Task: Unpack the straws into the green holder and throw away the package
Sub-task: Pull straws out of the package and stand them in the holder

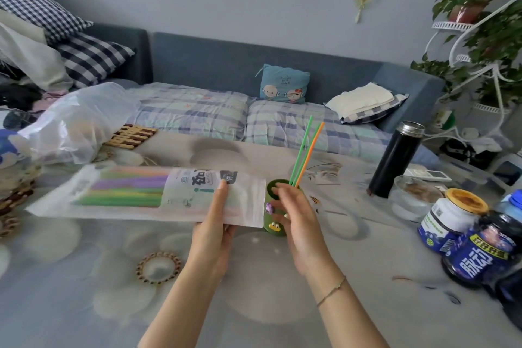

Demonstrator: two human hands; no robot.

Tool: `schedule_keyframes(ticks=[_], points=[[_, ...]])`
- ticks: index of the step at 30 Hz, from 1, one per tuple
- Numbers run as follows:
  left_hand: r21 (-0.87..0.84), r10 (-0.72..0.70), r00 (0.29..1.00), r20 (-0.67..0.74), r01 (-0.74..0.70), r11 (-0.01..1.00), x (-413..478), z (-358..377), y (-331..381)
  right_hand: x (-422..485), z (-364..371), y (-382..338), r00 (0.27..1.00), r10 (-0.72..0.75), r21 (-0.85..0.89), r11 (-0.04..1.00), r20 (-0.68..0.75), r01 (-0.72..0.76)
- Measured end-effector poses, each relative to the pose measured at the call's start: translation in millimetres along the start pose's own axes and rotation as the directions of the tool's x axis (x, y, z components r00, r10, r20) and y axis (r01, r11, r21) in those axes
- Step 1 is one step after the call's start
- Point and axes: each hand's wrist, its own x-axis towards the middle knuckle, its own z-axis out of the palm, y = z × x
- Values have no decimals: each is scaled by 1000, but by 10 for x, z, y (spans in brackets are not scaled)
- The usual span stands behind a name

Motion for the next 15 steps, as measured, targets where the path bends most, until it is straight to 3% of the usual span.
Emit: schedule_keyframes(ticks=[3, 6, 10, 13, 15], points=[[299, 144, 986, 85, -163, 940, -85, 56, 86, -4, 51, 19, 966, 249, 458, 853, 66, -251], [416, 135, 959, 249, -231, 880, -251, 155, 172, -52, 106, 103, 941, 277, 609, 719, 193, -336], [386, 163, 956, 243, -249, 888, -346, 221, 184, 15, 99, 224, 966, 254, 653, 721, 59, -229], [353, 136, 972, 193, -198, 914, -304, 193, 57, 19, 140, 233, 973, 230, 569, 803, -22, -177], [299, 118, 986, 119, -149, 943, -243, 148, -22, 2, 192, 229, 989, 139, 446, 889, -52, -102]])
